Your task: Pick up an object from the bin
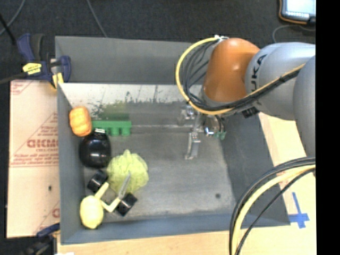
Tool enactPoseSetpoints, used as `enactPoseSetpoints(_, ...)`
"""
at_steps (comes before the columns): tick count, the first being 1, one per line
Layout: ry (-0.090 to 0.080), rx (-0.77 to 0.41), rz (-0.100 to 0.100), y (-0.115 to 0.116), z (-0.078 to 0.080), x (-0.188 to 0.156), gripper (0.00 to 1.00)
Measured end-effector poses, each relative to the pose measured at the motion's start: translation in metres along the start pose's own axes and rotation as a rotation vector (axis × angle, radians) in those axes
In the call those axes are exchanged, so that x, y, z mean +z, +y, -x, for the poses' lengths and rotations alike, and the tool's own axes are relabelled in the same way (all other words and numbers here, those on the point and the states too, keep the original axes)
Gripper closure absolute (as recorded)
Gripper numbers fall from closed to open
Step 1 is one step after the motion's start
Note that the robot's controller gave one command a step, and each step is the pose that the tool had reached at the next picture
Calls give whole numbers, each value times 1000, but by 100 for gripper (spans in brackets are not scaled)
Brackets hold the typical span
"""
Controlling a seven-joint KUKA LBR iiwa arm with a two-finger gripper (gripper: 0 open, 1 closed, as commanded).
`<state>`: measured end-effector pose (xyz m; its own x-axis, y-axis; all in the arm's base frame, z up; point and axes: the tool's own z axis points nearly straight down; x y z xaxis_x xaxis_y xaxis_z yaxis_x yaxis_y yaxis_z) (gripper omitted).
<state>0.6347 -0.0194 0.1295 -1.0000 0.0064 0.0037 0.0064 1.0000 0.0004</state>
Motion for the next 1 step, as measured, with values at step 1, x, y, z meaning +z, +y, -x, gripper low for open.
enactPoseSetpoints(1, -8, 0, 0, 0, 2, -5, 0)
